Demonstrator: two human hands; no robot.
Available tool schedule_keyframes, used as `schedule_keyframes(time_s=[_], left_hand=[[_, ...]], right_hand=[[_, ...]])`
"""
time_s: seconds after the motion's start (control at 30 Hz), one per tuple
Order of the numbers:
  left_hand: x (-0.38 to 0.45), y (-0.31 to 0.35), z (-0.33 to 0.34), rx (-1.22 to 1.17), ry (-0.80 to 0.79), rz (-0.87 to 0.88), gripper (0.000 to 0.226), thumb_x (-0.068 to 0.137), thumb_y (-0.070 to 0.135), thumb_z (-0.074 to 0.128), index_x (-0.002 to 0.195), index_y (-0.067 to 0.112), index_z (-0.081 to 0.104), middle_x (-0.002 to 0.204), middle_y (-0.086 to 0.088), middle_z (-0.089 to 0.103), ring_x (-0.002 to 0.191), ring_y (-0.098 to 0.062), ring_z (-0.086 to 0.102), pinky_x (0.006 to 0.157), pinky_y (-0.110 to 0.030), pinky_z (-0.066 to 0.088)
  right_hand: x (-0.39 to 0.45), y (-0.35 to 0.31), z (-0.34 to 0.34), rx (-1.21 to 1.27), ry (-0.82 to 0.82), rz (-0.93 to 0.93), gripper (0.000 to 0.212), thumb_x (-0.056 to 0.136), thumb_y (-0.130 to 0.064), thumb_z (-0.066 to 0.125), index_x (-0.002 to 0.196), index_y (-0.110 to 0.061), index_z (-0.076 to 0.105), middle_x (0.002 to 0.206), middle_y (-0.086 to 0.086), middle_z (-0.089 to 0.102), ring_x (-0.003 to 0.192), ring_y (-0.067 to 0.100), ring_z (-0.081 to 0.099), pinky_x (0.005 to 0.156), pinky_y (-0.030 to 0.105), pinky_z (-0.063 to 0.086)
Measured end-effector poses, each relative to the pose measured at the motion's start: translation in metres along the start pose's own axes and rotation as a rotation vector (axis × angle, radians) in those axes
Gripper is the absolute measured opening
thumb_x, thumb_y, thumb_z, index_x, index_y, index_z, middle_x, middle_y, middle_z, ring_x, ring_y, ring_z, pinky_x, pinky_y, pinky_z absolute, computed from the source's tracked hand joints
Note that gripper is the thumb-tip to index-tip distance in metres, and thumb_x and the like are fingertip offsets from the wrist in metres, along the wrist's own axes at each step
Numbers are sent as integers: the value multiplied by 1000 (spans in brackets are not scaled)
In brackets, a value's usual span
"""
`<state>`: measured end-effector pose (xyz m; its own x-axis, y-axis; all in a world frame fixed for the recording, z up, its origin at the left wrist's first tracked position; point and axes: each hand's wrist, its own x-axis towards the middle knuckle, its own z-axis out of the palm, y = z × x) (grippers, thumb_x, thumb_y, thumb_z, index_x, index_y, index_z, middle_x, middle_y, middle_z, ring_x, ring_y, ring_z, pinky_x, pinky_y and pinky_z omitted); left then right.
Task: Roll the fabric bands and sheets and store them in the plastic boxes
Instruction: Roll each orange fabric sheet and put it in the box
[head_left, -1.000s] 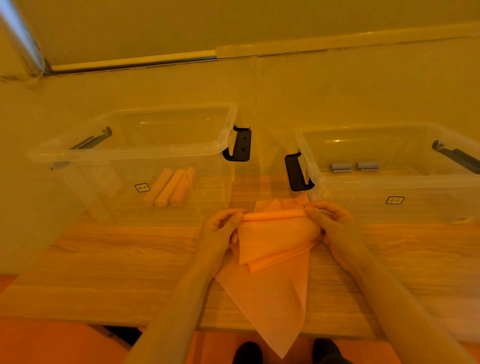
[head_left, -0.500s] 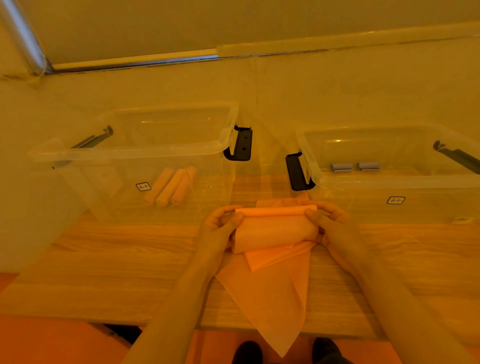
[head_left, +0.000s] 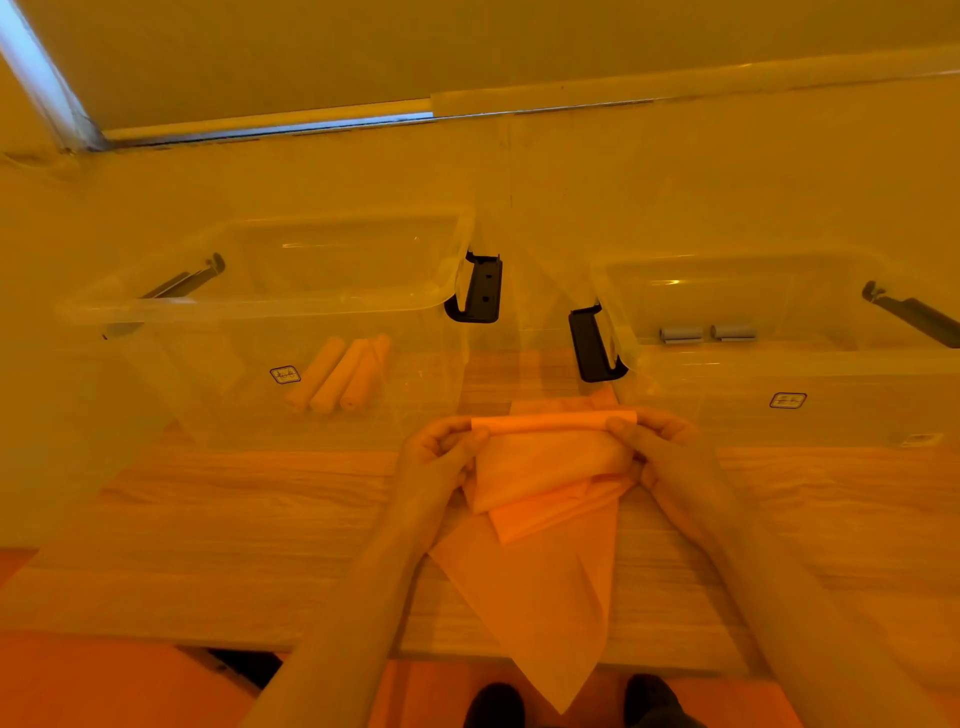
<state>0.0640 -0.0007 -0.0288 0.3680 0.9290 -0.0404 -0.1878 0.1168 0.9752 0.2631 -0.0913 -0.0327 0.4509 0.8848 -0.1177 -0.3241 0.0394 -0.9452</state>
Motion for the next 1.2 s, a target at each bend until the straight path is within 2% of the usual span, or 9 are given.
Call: schedule_keyframes(time_s=[0.1,0.23,0.43,0.6,0.77,0.87,0.97,1.07,1.2], left_hand=[[2,-1,-2,2,0,33,7,93,9,56,95,13,61,48,5,48,37,-2,38,35,-15,31],[0,1,-4,38,-15,33,7,93,11,56,99,13,59,49,5,48,36,-3,40,33,-15,30],[0,3,-5,-25,0,-20,7,90,8,57,89,13,61,54,3,48,37,-2,41,36,-15,33],[1,-2,-5,17,-10,4,4,90,18,62,90,19,66,68,-2,60,56,-11,55,47,-24,44],[2,-2,-6,10,-11,50,11,89,14,62,99,18,64,78,-1,68,65,-12,64,51,-27,49],[3,-4,-9,39,-42,50,14,89,18,62,102,20,63,88,-7,69,78,-20,66,60,-35,52],[3,-5,-10,47,-70,35,14,88,20,62,103,22,63,93,-10,69,81,-24,66,60,-36,52],[4,-6,-9,37,-54,34,9,89,15,62,96,19,65,77,-4,64,67,-15,60,51,-28,46],[5,-7,-6,21,-27,55,4,91,15,60,91,14,64,67,3,60,58,-9,54,47,-23,43]], right_hand=[[-1,1,1,-55,-31,-11,19,90,-17,58,108,-19,65,109,12,67,92,27,68,68,42,60],[-2,-1,3,-27,-73,39,20,93,-15,54,111,-21,62,110,11,63,90,27,66,56,34,59],[-2,-1,2,33,-82,73,21,92,-11,53,109,-20,63,111,11,63,93,26,66,57,35,60],[-5,1,2,-131,-67,-93,21,93,-21,54,110,-26,65,102,2,72,89,18,70,71,33,60],[-6,2,2,-116,-93,-88,23,92,-22,56,113,-29,65,109,4,66,89,23,67,60,35,58],[-7,2,3,-79,-95,-74,22,92,-17,56,109,-26,66,101,4,68,78,17,69,52,28,54],[-8,2,4,-94,-65,-58,22,89,-19,60,110,-23,65,100,5,66,72,14,67,48,23,51],[-7,2,4,-138,-28,-60,35,74,-37,66,105,-21,67,106,9,66,81,20,65,52,27,52],[-4,5,1,-141,-12,-71,41,70,-38,69,106,-19,69,107,13,68,80,23,67,55,31,53]])
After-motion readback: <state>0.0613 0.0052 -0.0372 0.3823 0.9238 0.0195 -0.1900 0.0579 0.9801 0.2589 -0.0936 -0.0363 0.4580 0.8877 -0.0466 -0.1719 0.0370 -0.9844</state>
